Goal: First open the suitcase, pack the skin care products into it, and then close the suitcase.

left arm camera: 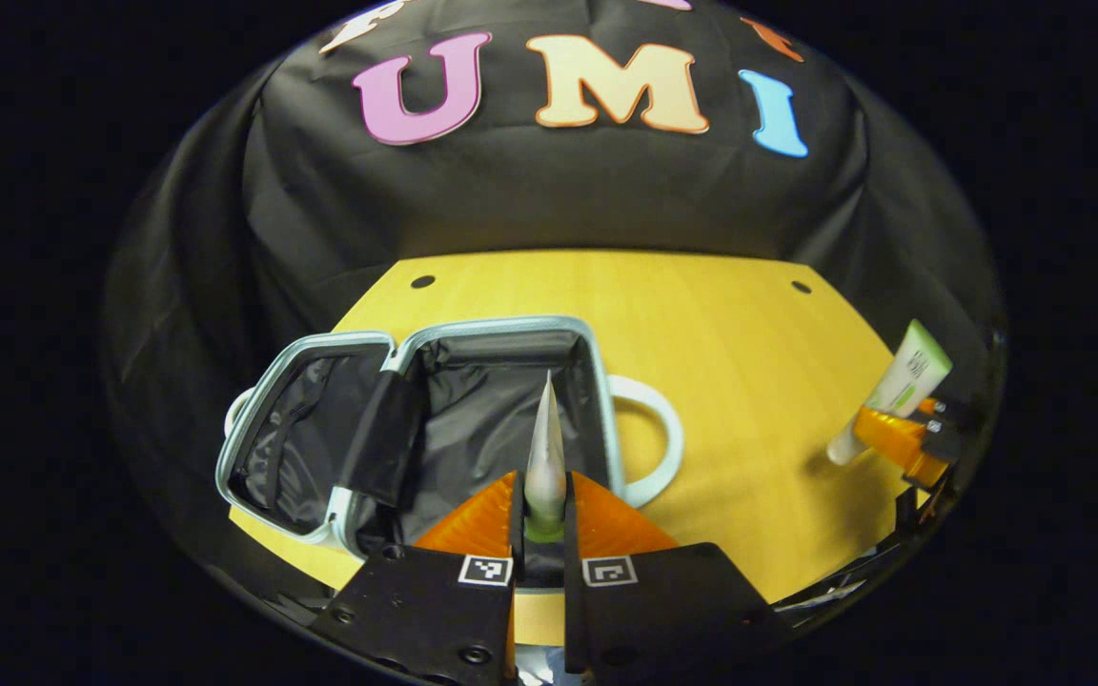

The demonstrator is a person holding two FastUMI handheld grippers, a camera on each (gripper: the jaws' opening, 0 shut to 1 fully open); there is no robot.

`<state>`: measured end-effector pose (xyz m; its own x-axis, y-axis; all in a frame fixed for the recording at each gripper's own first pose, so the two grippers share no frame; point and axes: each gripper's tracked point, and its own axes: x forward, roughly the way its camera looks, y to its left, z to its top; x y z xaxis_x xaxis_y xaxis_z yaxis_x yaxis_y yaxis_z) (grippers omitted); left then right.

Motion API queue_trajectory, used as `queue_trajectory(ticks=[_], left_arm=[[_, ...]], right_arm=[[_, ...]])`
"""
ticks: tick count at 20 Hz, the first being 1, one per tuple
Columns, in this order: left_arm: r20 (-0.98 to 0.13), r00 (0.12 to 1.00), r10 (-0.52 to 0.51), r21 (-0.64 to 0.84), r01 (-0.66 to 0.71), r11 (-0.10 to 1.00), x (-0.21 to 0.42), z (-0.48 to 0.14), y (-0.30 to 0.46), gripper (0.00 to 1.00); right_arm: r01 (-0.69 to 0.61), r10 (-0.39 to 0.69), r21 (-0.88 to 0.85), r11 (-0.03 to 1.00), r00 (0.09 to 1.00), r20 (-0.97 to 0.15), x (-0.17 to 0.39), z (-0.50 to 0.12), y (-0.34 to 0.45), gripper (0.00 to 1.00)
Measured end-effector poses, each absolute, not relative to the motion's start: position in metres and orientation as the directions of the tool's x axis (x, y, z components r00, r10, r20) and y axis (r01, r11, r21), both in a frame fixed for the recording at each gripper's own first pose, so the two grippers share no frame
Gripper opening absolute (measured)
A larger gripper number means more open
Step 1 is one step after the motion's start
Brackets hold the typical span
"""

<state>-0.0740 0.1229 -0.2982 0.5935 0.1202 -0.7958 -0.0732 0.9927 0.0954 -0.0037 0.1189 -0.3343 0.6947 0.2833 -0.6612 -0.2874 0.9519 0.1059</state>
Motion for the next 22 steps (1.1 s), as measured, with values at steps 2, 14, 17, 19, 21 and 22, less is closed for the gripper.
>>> queue_trajectory(ticks=[2, 14, 17, 19, 21, 22], left_arm=[[-0.824, 0.552, 0.128, 0.101, -0.079, 0.992, -0.074, -0.310, 0.143, 0.12], [-0.908, 0.416, 0.040, 0.040, -0.010, 0.999, -0.063, -0.379, 0.188, 0.13], [-0.902, 0.432, 0.007, 0.011, 0.007, 1.000, -0.059, -0.384, 0.191, 0.16], [-0.885, 0.464, -0.034, -0.027, 0.022, 0.999, -0.054, -0.377, 0.190, 0.25], [-0.854, 0.517, -0.059, -0.050, 0.031, 0.998, -0.047, -0.361, 0.192, 0.61], [-0.837, 0.543, -0.071, -0.062, 0.036, 0.997, -0.042, -0.353, 0.194, 0.79]], right_arm=[[-0.293, 0.312, 0.142, 0.945, 0.689, -0.655, -0.001, -0.322, 0.147, 0.23], [-0.392, 0.478, 0.303, 0.868, 0.501, -0.721, -0.011, -0.311, 0.306, 0.24], [-0.392, 0.499, 0.339, 0.855, 0.447, -0.742, -0.021, -0.323, 0.331, 0.23], [-0.383, 0.503, 0.360, 0.851, 0.396, -0.768, -0.030, -0.335, 0.346, 0.23], [-0.358, 0.510, 0.393, 0.847, 0.341, -0.790, -0.040, -0.351, 0.359, 0.23], [-0.345, 0.505, 0.399, 0.850, 0.314, -0.804, -0.043, -0.359, 0.366, 0.23]])
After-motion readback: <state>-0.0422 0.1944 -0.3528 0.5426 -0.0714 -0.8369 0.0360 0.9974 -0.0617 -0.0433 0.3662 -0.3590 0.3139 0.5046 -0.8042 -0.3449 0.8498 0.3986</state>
